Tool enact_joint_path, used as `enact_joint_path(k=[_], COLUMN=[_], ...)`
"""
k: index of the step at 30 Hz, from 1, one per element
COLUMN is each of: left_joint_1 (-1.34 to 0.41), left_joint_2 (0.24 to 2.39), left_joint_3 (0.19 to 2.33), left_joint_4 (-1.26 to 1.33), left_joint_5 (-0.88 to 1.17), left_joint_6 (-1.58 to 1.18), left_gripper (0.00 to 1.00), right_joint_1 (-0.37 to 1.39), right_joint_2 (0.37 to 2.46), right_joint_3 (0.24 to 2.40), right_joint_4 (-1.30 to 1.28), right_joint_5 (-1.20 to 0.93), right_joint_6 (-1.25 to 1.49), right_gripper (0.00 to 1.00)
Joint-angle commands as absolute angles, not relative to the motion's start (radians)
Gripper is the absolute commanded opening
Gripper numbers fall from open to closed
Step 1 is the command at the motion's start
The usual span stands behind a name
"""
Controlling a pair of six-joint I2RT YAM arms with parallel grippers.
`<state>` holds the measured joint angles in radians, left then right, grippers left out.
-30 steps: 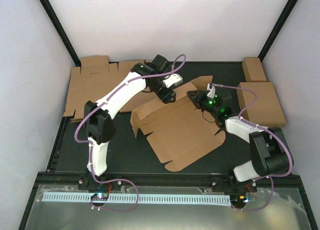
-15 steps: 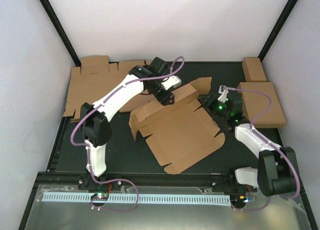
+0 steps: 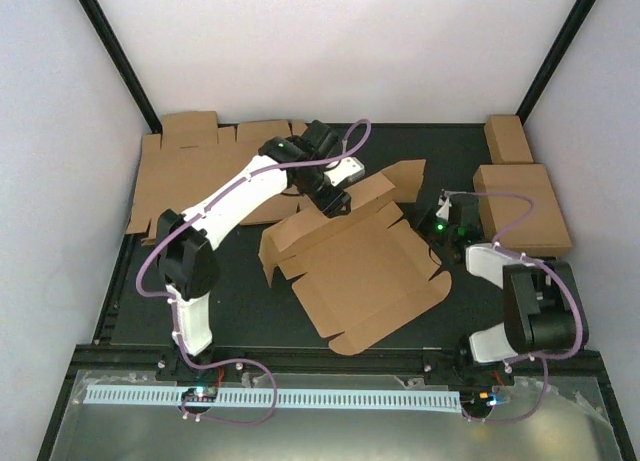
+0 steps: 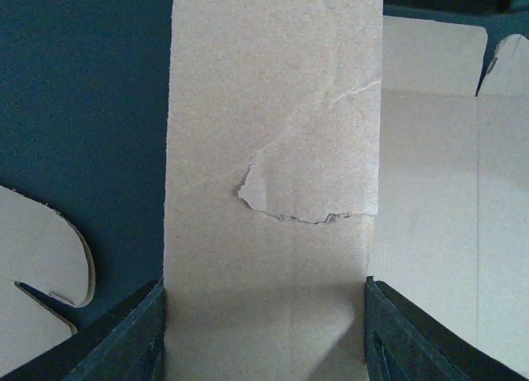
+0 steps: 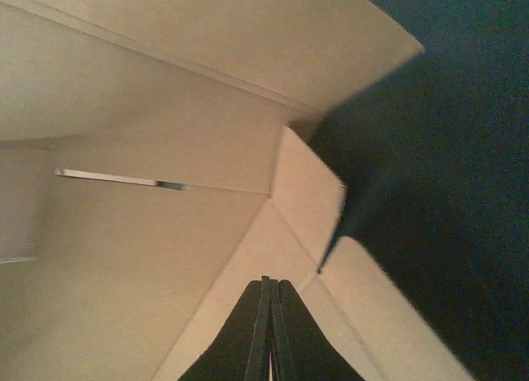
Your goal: Fold the paper box
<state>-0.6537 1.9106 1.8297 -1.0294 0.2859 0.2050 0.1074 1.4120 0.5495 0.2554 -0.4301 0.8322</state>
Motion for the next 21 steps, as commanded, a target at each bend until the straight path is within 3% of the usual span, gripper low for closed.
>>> enact_joint_path(k=[1,21], left_joint_1=[-0.667,-0.678], left_joint_2=[1.887,1.884], left_joint_3=[1.808,1.771], left_joint_4=[-1.059,-1.050], left_joint_5=[0.287,0.284], left_joint_6=[0.173,0.176], left_gripper=[0.61,0.61], right_joint_1=[0.115,0.116], right_joint_2=[1.505,1.768], right_joint_3=[0.561,0.600], right_joint_4=[0.330,0.461], right_joint_5=[-0.433,-0.387], right_joint_6=[0.854,0.889], right_gripper=[0.02,0.02])
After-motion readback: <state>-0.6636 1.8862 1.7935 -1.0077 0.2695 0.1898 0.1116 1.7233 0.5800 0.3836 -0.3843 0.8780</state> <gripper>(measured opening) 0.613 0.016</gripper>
